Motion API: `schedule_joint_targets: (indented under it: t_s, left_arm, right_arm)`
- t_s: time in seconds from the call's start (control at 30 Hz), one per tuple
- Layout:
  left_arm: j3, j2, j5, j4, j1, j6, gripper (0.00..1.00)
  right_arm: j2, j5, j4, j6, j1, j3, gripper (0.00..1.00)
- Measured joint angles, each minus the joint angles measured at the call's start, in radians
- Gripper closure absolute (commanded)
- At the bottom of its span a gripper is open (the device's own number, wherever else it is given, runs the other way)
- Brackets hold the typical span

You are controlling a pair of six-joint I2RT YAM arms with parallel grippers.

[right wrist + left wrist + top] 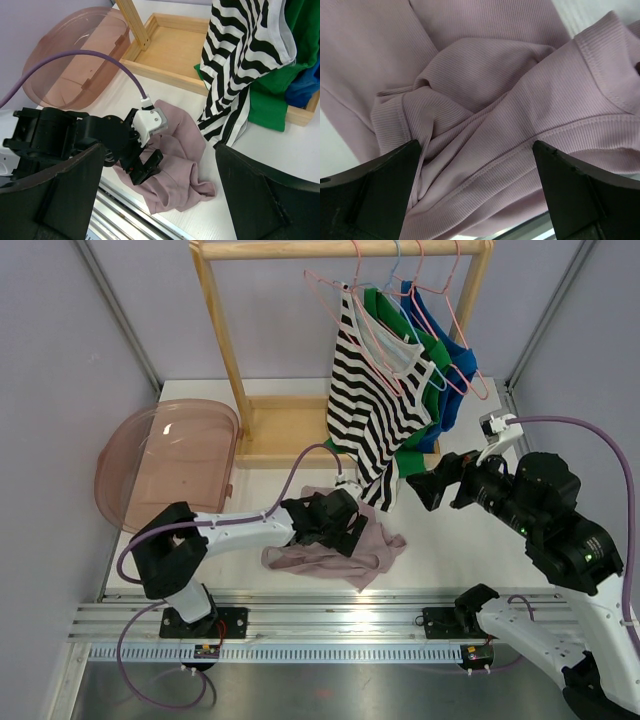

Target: Remove the tank top from the hanger

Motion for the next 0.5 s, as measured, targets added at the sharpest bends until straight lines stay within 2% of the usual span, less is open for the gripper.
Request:
schedule_joint_targets:
  t_s: [0.07, 0.13, 0.17, 0.2, 0.27, 0.3, 0.5]
  left_arm:
    - [0.000, 0.024, 0.000, 0.010, -0.002, -0.003, 0.05]
    - [-0.002, 0.046, 0.000, 0.031, -0.002, -0.013, 0.26]
    - [-0.003, 0.056, 0.000, 0.039, -0.002, -0.017, 0.40]
    - [-0.006, 0.066, 0.001, 0.048, -0.002, -0.019, 0.62]
    - [-0.014, 0.079, 0.003, 0.062, -0.002, -0.027, 0.82]
    - [-0.020, 0.079, 0.002, 0.068, -0.002, -0.026, 1.00]
    - [-0.026, 0.052, -0.016, 0.064, -0.004, -0.034, 1.00]
  right_arm:
    - [-0.008, -0.002, -0.002, 0.005, 0.000, -0.011, 0.00]
    - [-0.013, -0.008, -0.005, 0.010, 0.000, -0.019, 0.00]
    - [-0.014, -0.013, -0.006, 0.013, 0.000, -0.022, 0.01]
    - [-0.016, -0.019, -0.006, 0.014, 0.000, -0.025, 0.00]
    - [-0.019, -0.025, -0.008, 0.016, 0.000, -0.027, 0.01]
    - [-0.022, -0.026, -0.007, 0.016, 0.000, -0.027, 0.00]
    - [-0.048, -0.026, -0.007, 0.016, 0.000, -0.027, 0.00]
